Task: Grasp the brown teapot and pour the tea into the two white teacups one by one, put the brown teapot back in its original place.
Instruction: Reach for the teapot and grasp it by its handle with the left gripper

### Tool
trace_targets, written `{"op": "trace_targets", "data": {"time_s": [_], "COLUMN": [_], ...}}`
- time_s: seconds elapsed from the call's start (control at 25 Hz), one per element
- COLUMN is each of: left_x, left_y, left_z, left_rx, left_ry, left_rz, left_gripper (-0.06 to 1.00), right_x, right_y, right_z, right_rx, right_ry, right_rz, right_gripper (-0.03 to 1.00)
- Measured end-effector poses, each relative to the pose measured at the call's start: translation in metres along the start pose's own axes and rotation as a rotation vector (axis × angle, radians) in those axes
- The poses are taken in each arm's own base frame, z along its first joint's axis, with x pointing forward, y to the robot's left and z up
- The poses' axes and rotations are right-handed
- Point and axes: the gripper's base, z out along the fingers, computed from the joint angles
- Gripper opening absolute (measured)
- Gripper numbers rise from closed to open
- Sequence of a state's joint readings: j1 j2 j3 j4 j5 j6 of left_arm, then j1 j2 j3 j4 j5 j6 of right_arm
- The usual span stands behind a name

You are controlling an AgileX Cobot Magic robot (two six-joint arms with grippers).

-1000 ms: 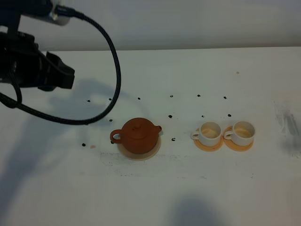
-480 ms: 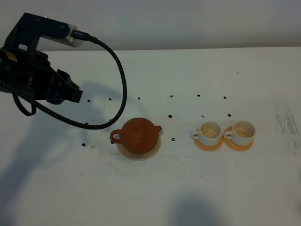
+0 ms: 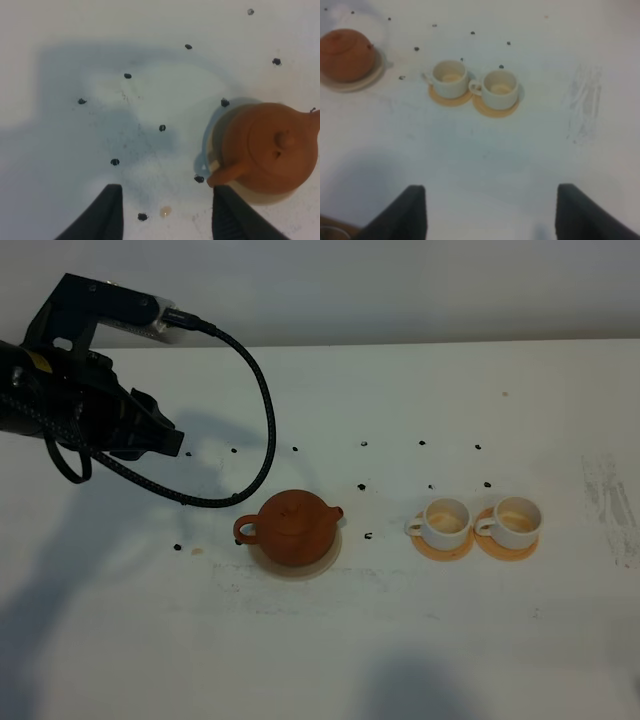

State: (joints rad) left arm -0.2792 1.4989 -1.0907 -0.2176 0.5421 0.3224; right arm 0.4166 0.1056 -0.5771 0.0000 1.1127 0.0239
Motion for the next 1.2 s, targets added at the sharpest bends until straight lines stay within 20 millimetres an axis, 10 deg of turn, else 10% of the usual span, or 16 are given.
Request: {"op": "trace_targets", "data": {"time_s": [0.6, 1.2], "left_x": [0.012, 0.007], "left_y": [0.005, 0.007], "left_z": [0.050, 0.055], "left_rx": [-0.003, -0.019], "left_ry": [0.070, 0.013], "left_rz": [-0.002, 0.015], "left_gripper": [0.40, 0.40], "right_x": [0.015, 0.017], "right_y": [0.000, 0.001], "right_z": [0.004, 0.002], "right_rx": [-0.008, 0.033], "right_ry": [-0.009, -0.024], "right_rz": [-0.011, 0.013], "right_gripper": [0.49, 0.37]}}
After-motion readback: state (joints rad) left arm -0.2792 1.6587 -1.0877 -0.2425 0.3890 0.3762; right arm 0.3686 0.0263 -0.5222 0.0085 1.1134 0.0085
